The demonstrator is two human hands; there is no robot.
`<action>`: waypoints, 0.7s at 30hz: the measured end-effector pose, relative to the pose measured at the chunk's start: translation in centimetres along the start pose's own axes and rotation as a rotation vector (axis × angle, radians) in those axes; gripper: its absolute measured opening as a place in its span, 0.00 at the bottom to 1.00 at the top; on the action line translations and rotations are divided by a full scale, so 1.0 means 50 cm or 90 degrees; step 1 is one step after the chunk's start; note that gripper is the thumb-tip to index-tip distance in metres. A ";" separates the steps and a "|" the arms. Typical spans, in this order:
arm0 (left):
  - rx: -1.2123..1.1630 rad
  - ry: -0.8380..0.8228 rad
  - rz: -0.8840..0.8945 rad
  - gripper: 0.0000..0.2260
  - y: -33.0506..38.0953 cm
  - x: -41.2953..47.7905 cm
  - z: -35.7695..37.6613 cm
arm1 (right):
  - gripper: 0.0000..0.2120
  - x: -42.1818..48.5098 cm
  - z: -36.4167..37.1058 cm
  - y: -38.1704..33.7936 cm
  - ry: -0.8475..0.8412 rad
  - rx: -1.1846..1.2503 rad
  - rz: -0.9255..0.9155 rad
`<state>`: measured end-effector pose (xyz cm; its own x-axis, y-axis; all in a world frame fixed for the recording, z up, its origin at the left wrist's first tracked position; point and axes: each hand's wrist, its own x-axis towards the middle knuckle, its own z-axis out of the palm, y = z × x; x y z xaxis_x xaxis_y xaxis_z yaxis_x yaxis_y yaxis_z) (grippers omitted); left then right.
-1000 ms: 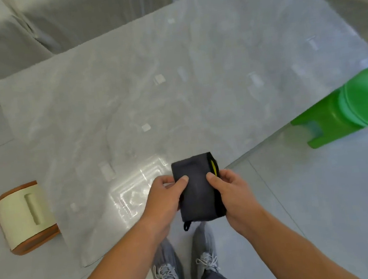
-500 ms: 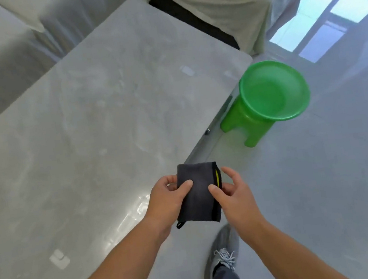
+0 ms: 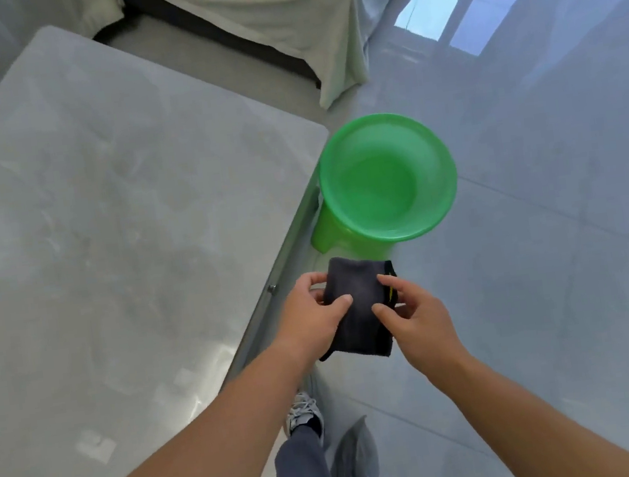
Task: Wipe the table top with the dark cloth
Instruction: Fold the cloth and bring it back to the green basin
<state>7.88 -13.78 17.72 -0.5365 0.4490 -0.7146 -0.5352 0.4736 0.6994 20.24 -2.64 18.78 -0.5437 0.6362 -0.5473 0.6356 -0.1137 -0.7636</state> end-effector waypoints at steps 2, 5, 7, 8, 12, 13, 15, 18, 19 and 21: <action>0.051 -0.023 0.023 0.21 0.028 0.055 0.015 | 0.22 0.049 -0.011 -0.002 0.016 0.016 0.020; 0.087 -0.047 0.043 0.24 0.061 0.151 0.033 | 0.24 0.148 -0.023 0.000 0.020 0.021 0.037; 0.121 -0.081 0.054 0.24 0.073 0.210 0.047 | 0.26 0.210 -0.028 0.008 0.023 0.007 0.033; 0.135 -0.102 0.057 0.24 0.076 0.236 0.054 | 0.27 0.239 -0.028 0.015 0.026 0.001 0.032; 0.256 -0.153 0.101 0.26 0.072 0.348 0.082 | 0.34 0.347 -0.021 0.065 0.037 -0.074 0.010; 0.299 -0.149 0.111 0.27 0.066 0.376 0.086 | 0.35 0.370 -0.018 0.078 0.034 -0.101 0.005; 0.368 -0.133 0.123 0.30 0.054 0.422 0.091 | 0.36 0.410 -0.010 0.100 0.028 -0.145 -0.014; 0.457 -0.119 0.149 0.31 0.039 0.464 0.097 | 0.35 0.452 -0.006 0.131 0.047 -0.244 -0.071; 0.482 -0.114 0.159 0.31 0.035 0.473 0.098 | 0.34 0.460 -0.006 0.142 0.055 -0.283 -0.089; 0.524 -0.105 0.174 0.31 0.026 0.486 0.100 | 0.33 0.467 -0.010 0.159 0.067 -0.338 -0.110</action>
<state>-2.60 1.54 1.18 -0.4425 0.7000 -0.5605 0.2716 0.7003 0.6602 12.85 11.70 0.10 -0.6244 0.6873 -0.3712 0.7451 0.3812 -0.5473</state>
